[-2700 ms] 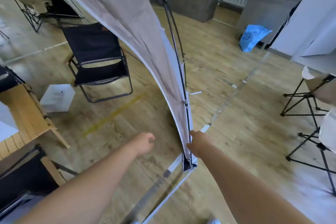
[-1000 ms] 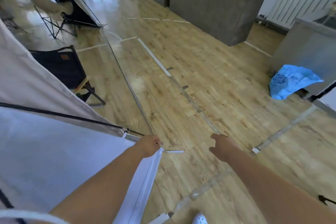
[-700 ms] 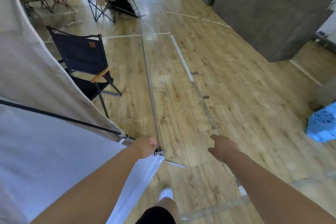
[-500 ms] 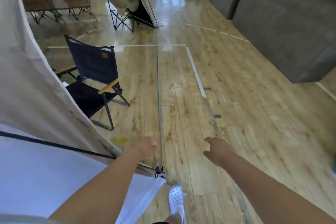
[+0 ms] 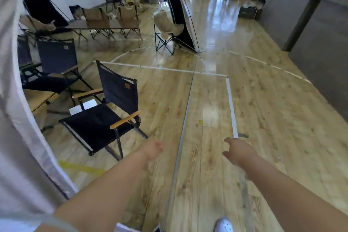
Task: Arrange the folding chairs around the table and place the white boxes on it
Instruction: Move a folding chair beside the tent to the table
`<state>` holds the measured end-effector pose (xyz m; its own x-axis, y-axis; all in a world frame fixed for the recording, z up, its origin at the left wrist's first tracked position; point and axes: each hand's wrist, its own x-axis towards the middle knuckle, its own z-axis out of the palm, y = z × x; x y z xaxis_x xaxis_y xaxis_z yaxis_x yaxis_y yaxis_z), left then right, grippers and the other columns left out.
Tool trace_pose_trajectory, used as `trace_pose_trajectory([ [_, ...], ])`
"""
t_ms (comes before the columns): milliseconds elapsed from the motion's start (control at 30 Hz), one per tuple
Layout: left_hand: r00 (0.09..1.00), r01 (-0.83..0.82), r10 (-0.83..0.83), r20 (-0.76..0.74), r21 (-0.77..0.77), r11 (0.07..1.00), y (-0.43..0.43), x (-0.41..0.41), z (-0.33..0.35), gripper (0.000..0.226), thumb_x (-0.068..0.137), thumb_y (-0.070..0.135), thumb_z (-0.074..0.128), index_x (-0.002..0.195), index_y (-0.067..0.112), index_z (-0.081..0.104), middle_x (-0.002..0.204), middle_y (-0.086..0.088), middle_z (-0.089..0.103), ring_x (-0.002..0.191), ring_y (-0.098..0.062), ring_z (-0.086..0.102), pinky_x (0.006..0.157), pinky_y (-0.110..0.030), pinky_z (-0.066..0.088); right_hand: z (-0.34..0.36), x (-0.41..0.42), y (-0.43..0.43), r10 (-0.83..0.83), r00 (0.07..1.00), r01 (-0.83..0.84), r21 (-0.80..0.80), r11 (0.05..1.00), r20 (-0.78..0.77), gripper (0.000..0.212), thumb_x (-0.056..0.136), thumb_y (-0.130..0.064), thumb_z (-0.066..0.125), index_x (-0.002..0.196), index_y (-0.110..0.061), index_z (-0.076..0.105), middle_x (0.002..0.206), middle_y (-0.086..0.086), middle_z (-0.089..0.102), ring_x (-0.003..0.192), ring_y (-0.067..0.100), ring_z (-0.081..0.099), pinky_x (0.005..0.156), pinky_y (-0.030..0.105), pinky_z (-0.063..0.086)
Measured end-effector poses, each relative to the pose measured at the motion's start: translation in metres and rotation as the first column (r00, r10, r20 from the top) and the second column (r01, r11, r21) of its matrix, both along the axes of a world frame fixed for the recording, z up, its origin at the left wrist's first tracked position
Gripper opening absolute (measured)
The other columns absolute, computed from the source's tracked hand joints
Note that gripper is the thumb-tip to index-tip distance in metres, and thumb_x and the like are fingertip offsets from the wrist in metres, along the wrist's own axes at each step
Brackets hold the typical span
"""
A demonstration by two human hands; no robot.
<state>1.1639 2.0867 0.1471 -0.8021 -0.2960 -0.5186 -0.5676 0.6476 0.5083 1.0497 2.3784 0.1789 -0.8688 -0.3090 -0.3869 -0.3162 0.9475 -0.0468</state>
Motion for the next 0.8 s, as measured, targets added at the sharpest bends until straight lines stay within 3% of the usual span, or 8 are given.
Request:
trace_pose_trajectory([
  [200, 0.994, -0.104, 0.107, 0.017, -0.101, 0.989, -0.021, -0.085, -0.004, 0.034, 0.102, 0.024, 0.039, 0.13, 0.014, 0.057, 0.131, -0.002, 0.056, 0.124, -0.023, 0.05, 0.093, -0.024, 0.037, -0.007, -0.134, -0.04, 0.189, 0.982, -0.188, -0.051, 0.981, 0.016, 0.057, 0.097, -0.037, 0.049, 0.15, -0.027, 0.03, 0.141, 0.0, 0.047, 0.122, 0.023, 0.052, 0.093, 0.037, 0.047],
  [300, 0.98, -0.194, 0.197, 0.017, -0.121, 0.974, -0.021, -0.13, 0.002, 0.029, 0.104, 0.023, 0.036, 0.112, 0.012, 0.061, 0.113, -0.005, 0.057, 0.119, -0.026, 0.053, 0.085, -0.022, 0.035, 0.001, -0.209, -0.057, 0.268, 0.963, -0.265, -0.089, 0.96, 0.017, 0.057, 0.096, -0.038, 0.049, 0.148, -0.025, 0.032, 0.138, 0.002, 0.049, 0.121, 0.024, 0.053, 0.092, 0.037, 0.05],
  [400, 0.954, -0.298, 0.301, 0.004, -0.129, 0.946, -0.017, -0.171, 0.015, 0.033, 0.102, 0.023, 0.04, 0.123, 0.01, 0.062, 0.129, -0.007, 0.059, 0.122, -0.025, 0.053, 0.095, -0.026, 0.04, 0.01, -0.275, -0.075, 0.335, 0.941, -0.332, -0.071, 0.941, 0.039, 0.055, 0.096, -0.039, 0.049, 0.147, -0.022, 0.037, 0.138, 0.003, 0.051, 0.122, 0.023, 0.053, 0.094, 0.036, 0.05],
  [633, 0.858, -0.513, 0.513, -0.021, -0.1, 0.853, -0.021, -0.22, 0.023, 0.035, 0.097, 0.022, 0.053, 0.13, 0.013, 0.06, 0.134, -0.008, 0.058, 0.125, -0.024, 0.053, 0.102, -0.029, 0.04, 0.018, -0.355, -0.135, 0.546, 0.836, -0.546, -0.012, 0.838, 0.059, 0.048, 0.098, -0.036, 0.047, 0.142, -0.017, 0.042, 0.136, 0.008, 0.054, 0.121, 0.027, 0.055, 0.094, 0.036, 0.05],
  [800, 0.784, -0.618, 0.62, -0.005, -0.097, 0.78, -0.048, -0.244, 0.008, 0.034, 0.098, 0.021, 0.051, 0.129, 0.011, 0.06, 0.132, -0.01, 0.06, 0.122, -0.026, 0.056, 0.097, -0.029, 0.043, 0.009, -0.387, -0.179, 0.623, 0.775, -0.625, -0.023, 0.78, 0.107, 0.051, 0.097, -0.039, 0.048, 0.142, -0.017, 0.041, 0.134, 0.01, 0.056, 0.117, 0.028, 0.057, 0.093, 0.037, 0.051],
])
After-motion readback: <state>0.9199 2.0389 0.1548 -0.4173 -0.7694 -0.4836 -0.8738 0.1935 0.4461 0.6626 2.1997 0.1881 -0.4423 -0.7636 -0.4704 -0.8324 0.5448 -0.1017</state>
